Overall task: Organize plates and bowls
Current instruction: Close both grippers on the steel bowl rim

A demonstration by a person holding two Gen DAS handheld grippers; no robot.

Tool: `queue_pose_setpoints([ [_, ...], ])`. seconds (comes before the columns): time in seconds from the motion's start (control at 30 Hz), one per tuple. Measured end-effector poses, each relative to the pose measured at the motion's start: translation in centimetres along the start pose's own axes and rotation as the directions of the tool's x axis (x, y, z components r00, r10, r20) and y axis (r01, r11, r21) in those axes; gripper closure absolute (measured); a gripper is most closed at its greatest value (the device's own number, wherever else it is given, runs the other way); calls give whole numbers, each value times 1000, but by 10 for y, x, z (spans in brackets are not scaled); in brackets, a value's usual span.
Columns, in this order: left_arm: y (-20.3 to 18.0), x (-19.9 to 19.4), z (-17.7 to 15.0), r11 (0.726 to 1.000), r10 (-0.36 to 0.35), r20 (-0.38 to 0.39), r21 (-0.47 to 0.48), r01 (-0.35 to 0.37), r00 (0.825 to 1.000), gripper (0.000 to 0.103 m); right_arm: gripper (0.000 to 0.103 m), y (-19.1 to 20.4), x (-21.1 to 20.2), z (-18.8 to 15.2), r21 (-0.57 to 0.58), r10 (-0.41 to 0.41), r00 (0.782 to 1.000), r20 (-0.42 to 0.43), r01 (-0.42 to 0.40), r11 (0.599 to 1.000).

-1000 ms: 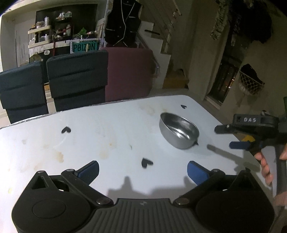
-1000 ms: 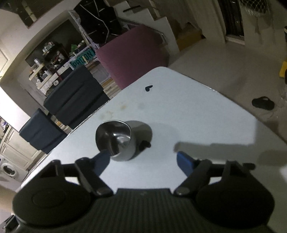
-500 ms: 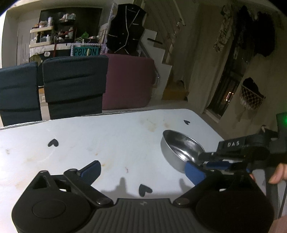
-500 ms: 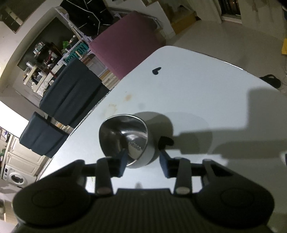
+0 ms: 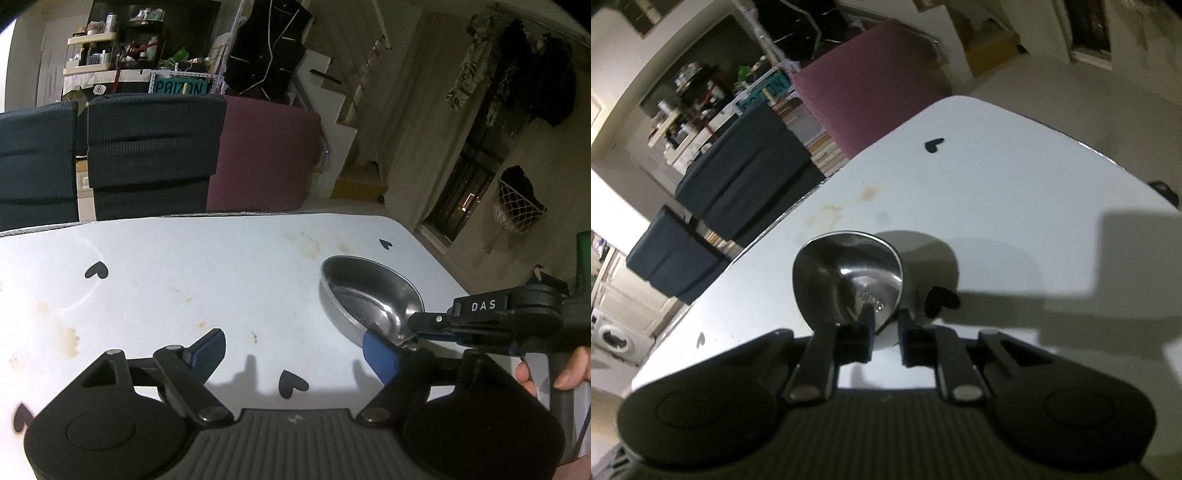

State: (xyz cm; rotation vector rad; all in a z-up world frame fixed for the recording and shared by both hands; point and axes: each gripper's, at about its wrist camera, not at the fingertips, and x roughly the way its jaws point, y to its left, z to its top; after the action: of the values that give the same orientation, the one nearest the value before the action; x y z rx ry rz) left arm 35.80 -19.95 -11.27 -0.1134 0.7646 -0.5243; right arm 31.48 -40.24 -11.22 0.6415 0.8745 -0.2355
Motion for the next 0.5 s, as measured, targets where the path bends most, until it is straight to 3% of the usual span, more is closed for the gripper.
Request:
queue_pose_setpoints([
  [0.23, 2, -2, 1, 999, 32, 2, 31, -32, 999, 29, 99, 10, -3, -1, -95, 54, 997, -56, -59, 994],
  [0.5, 18, 2, 0, 996, 92, -18, 15, -91, 996, 49, 99, 31, -4, -7, -234, 137, 972, -190, -181, 955],
])
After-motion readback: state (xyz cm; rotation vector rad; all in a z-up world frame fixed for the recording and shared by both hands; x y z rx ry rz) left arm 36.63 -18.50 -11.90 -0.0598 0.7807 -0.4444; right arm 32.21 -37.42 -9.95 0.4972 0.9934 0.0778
